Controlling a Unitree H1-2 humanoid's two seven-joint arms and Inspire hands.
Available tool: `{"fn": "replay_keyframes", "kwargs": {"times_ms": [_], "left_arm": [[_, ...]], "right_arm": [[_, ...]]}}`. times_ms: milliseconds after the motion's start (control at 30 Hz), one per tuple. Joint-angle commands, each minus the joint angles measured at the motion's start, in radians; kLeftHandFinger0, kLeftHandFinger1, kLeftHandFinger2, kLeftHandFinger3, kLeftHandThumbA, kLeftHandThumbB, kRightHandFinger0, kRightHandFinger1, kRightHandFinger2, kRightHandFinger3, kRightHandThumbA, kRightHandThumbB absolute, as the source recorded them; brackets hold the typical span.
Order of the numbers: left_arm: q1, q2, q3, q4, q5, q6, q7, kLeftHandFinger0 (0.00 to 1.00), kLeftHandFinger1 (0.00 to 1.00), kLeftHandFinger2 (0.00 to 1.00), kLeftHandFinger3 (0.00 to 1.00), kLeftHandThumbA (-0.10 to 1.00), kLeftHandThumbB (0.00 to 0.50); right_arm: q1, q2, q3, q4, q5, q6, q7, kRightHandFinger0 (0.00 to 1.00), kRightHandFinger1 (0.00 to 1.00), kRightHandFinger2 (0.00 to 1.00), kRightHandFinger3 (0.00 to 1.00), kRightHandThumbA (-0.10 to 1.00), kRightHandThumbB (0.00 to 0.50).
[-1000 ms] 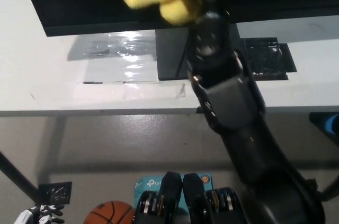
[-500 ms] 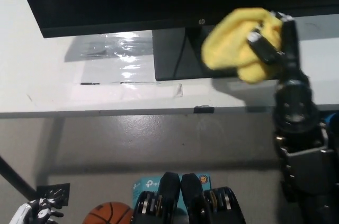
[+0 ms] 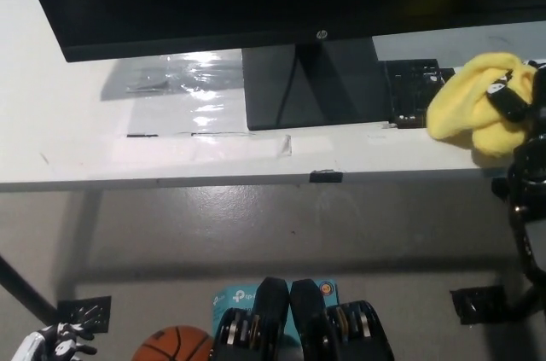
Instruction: The robot uses its right hand to pick up the cloth kept in the middle of the desk and use it to wipe the monitor in the middle of the desk by swiping its screen twice
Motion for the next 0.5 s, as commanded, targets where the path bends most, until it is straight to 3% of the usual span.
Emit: {"fn": "replay_keyframes", "kwargs": {"times_ms": [0,33,67,100,133,167,200,233,333,367,400,467], "left_arm": [[-0.004,0.011,0.015,-0.029,-0.004,-0.021,0.014,0.44,0.51,0.68,0.83,0.45,0.264],[-0.003,0.012,0.016,-0.032,-0.004,-0.021,0.013,0.43,0.50,0.68,0.83,0.45,0.263],[-0.003,0.012,0.016,-0.030,-0.003,-0.024,0.013,0.43,0.50,0.68,0.83,0.46,0.267],[-0.004,0.011,0.018,-0.026,-0.005,-0.029,0.011,0.43,0.50,0.68,0.83,0.46,0.257],[-0.005,0.011,0.019,-0.023,-0.007,-0.031,0.010,0.43,0.50,0.68,0.82,0.46,0.255],[-0.005,0.011,0.018,-0.022,-0.005,-0.030,0.010,0.44,0.51,0.69,0.82,0.46,0.262],[-0.006,0.010,0.020,-0.017,-0.008,-0.035,0.009,0.43,0.50,0.68,0.81,0.46,0.268],[-0.005,0.010,0.022,-0.017,-0.008,-0.037,0.009,0.43,0.50,0.68,0.81,0.46,0.262],[-0.006,0.012,0.024,-0.019,-0.010,-0.030,0.006,0.44,0.51,0.69,0.82,0.46,0.266],[-0.004,0.012,0.024,-0.025,-0.007,-0.026,0.007,0.44,0.51,0.69,0.82,0.46,0.261],[-0.004,0.011,0.024,-0.025,-0.007,-0.026,0.007,0.44,0.51,0.69,0.82,0.46,0.261],[-0.005,0.011,0.025,-0.023,-0.008,-0.022,0.007,0.43,0.50,0.69,0.81,0.46,0.265]], "right_arm": [[-0.088,-0.011,0.007,0.032,-0.042,-0.105,-0.085,0.00,0.07,0.28,0.34,-0.10,0.040],[-0.084,-0.009,0.016,0.030,-0.051,-0.108,-0.086,0.00,0.03,0.23,0.36,-0.10,0.039],[-0.080,-0.009,0.026,0.031,-0.059,-0.113,-0.089,0.09,0.14,0.30,0.48,-0.10,0.091],[-0.070,-0.005,0.047,0.035,-0.074,-0.132,-0.093,0.05,0.12,0.29,0.59,-0.10,0.116],[-0.058,-0.006,0.068,0.025,-0.082,-0.135,-0.077,0.00,0.06,0.25,0.77,-0.10,0.139],[-0.035,-0.021,0.118,-0.012,-0.108,-0.124,-0.028,0.08,0.17,0.38,1.00,-0.10,0.141],[-0.028,-0.025,0.130,-0.029,-0.095,-0.106,0.010,0.37,0.54,0.79,1.00,-0.04,0.133],[-0.020,-0.032,0.161,-0.056,-0.101,-0.049,0.062,1.00,1.00,1.00,1.00,0.19,0.151],[-0.002,-0.049,0.241,-0.154,-0.179,0.043,0.155,1.00,1.00,1.00,1.00,0.47,0.344],[0.004,-0.054,0.244,-0.180,-0.204,0.043,0.203,1.00,1.00,1.00,1.00,0.55,0.384],[0.005,-0.053,0.243,-0.183,-0.208,0.043,0.208,1.00,1.00,1.00,1.00,0.56,0.388],[0.019,-0.036,0.206,-0.239,-0.260,0.043,0.273,1.00,1.00,1.00,1.00,0.67,0.485]]}}
